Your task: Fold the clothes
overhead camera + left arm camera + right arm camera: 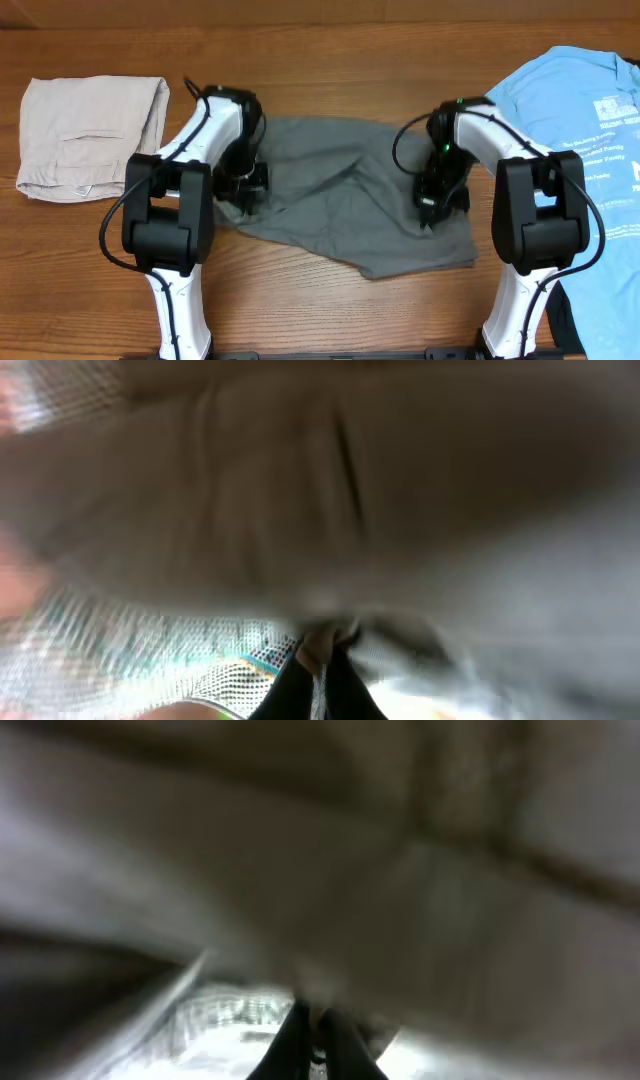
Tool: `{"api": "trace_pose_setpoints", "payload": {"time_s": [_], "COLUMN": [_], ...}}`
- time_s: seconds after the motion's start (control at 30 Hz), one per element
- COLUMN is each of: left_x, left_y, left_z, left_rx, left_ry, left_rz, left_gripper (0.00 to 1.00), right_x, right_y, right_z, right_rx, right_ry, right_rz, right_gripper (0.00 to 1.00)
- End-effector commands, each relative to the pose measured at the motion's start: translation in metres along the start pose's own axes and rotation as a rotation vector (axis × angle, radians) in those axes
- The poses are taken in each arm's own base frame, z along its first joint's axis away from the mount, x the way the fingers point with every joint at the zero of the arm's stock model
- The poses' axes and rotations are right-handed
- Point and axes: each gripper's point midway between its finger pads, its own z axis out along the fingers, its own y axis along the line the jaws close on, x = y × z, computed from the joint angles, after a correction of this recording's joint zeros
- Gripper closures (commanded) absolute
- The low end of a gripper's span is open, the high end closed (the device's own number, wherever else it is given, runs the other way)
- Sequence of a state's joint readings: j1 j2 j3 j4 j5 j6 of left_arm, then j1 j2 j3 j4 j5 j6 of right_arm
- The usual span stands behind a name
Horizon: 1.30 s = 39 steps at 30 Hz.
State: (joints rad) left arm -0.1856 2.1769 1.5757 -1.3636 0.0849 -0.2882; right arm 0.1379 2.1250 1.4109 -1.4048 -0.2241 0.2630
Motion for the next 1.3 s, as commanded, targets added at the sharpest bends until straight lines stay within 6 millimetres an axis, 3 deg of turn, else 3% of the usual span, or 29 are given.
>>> {"api": "trace_pose_setpoints", "payload": {"time_s": [0.0, 0.13, 0.33, 0.7, 0.87, 1.1, 1.27], "left_x": [-0.003, -0.017, -0.045, -0.093, -0.117, -0.142, -0.147], "left_y": [0.006, 0.004, 0.007, 0.017, 0.03, 0.045, 0.033], "left_z": [0.023, 0.038, 0.05, 0.035, 0.023, 0.009, 0.0], "left_rx": [-0.011, 0.009, -0.006, -0.035, -0.069, -0.083, -0.01], "left_ry": [-0.022, -0.082, -0.212, -0.416, -0.52, -0.619, -0.631], "left_rz": [-0.035, -0.056, -0.056, -0.083, -0.085, -0.037, -0.001], "left_gripper": [0.96, 0.96, 0.95, 0.96, 0.96, 0.96, 0.96], "right_x": [0.003, -0.011, -0.045, -0.107, -0.129, -0.148, -0.151], "right_y": [-0.013, -0.012, 0.0, 0.028, 0.026, 0.025, 0.027], "right_z": [0.021, 0.039, 0.039, 0.013, 0.0, -0.014, -0.018], "right_rx": [0.026, 0.003, -0.056, -0.165, -0.142, -0.119, -0.125], "right_ry": [-0.014, -0.072, -0.213, -0.485, -0.597, -0.701, -0.719], "right_rz": [0.048, 0.068, 0.055, -0.015, -0.017, -0.026, -0.032], "right_gripper": [0.96, 0.96, 0.96, 0.96, 0.96, 0.96, 0.96]}}
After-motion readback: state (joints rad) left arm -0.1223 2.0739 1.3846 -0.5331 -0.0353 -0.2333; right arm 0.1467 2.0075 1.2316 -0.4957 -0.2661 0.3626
